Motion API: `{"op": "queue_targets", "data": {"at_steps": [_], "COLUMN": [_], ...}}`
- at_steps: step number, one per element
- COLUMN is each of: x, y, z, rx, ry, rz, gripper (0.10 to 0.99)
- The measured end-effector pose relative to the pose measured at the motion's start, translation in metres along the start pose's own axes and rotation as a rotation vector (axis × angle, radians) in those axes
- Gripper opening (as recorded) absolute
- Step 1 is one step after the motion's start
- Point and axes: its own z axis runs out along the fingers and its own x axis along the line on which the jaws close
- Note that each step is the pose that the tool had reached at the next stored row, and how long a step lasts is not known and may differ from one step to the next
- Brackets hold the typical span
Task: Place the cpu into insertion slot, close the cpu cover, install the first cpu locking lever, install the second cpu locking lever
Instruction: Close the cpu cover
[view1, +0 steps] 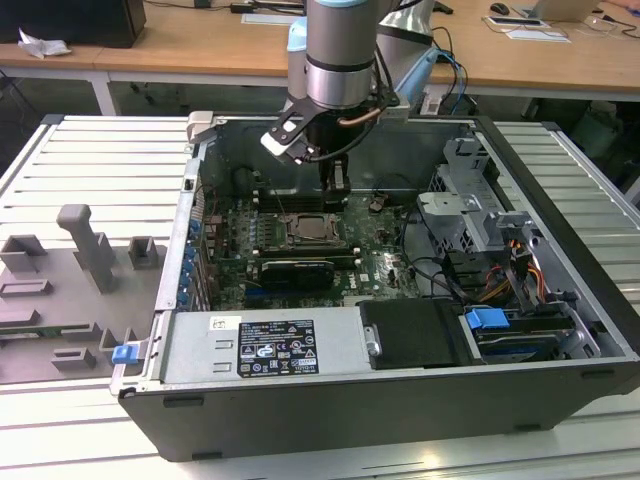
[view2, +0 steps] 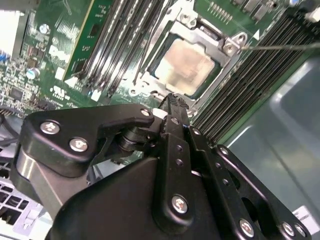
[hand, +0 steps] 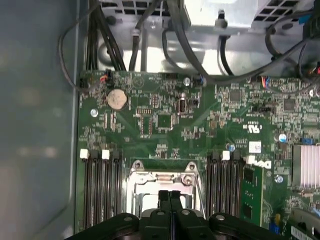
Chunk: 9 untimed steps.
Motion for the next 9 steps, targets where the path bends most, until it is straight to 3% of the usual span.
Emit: {"op": "queue_targets", "data": {"at_steps": [9], "x": [0.0006], "y": [-0.0117], "z": [0.0022], "rx": [0.0], "ry": [0.0001], "rz": [0.0], "gripper": [0.106]}}
